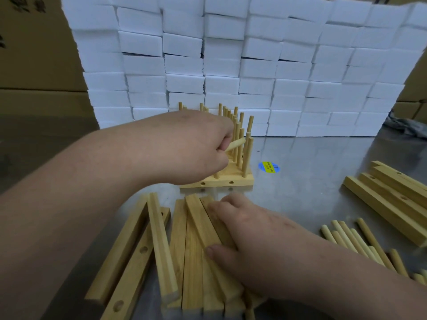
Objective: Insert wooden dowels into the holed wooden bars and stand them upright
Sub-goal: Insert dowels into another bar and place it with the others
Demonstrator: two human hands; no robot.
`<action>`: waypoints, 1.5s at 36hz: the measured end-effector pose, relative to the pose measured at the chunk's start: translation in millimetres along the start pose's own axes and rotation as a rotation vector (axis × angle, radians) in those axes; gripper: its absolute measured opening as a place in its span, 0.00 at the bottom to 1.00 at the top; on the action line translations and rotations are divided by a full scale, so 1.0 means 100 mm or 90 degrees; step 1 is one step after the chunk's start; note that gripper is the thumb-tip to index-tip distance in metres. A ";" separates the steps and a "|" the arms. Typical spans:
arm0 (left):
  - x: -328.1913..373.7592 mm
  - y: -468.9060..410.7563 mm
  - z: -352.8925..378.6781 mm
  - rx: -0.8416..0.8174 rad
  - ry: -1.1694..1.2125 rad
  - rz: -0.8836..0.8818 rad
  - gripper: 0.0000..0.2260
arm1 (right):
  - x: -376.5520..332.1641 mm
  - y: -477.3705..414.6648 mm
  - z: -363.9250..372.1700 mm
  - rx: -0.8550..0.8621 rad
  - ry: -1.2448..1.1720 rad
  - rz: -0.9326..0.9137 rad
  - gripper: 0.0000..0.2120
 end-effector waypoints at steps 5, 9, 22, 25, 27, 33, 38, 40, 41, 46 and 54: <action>0.02 0.00 0.00 -0.002 -0.002 0.006 0.07 | 0.09 -0.03 0.02 -0.037 -0.048 0.087 0.34; 0.02 0.00 0.00 -0.001 0.000 0.006 0.07 | 0.12 -0.05 0.05 -0.025 -0.084 0.137 0.40; -0.05 -0.03 -0.13 0.080 0.106 -0.044 0.07 | 0.40 -0.17 -0.33 0.245 -0.435 0.341 0.15; -0.07 -0.04 -0.18 0.107 0.111 -0.054 0.18 | 0.47 -0.18 -0.47 0.282 -0.605 0.419 0.11; -0.06 -0.03 -0.22 0.122 0.127 -0.051 0.19 | 0.49 -0.19 -0.53 0.299 -0.705 0.440 0.11; -0.03 -0.02 -0.24 0.153 0.191 -0.053 0.14 | 0.46 -0.15 -0.55 0.307 -0.748 0.434 0.14; -0.03 -0.02 -0.22 0.183 0.187 -0.039 0.13 | 0.43 -0.15 -0.56 0.313 -0.717 0.406 0.15; -0.03 -0.03 -0.22 0.196 0.176 -0.038 0.12 | 0.41 -0.16 -0.56 0.319 -0.746 0.393 0.13; -0.04 -0.03 -0.21 0.198 0.163 -0.038 0.12 | 0.40 -0.16 -0.56 0.322 -0.760 0.386 0.13; -0.05 -0.05 -0.17 0.206 0.092 -0.020 0.15 | 0.37 -0.17 -0.57 0.335 -0.793 0.336 0.14; -0.03 -0.06 -0.16 0.224 0.074 0.004 0.13 | 0.35 -0.16 -0.58 0.363 -0.775 0.315 0.16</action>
Point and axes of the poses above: each hand's wrist, its own y-axis away from the middle knuckle, its own z-axis out of the palm, x = y × z, the point moved 2 cm from there along -y, towards the middle knuckle, and after that the axes turned 14 degrees about x, right-handed, at the moved point
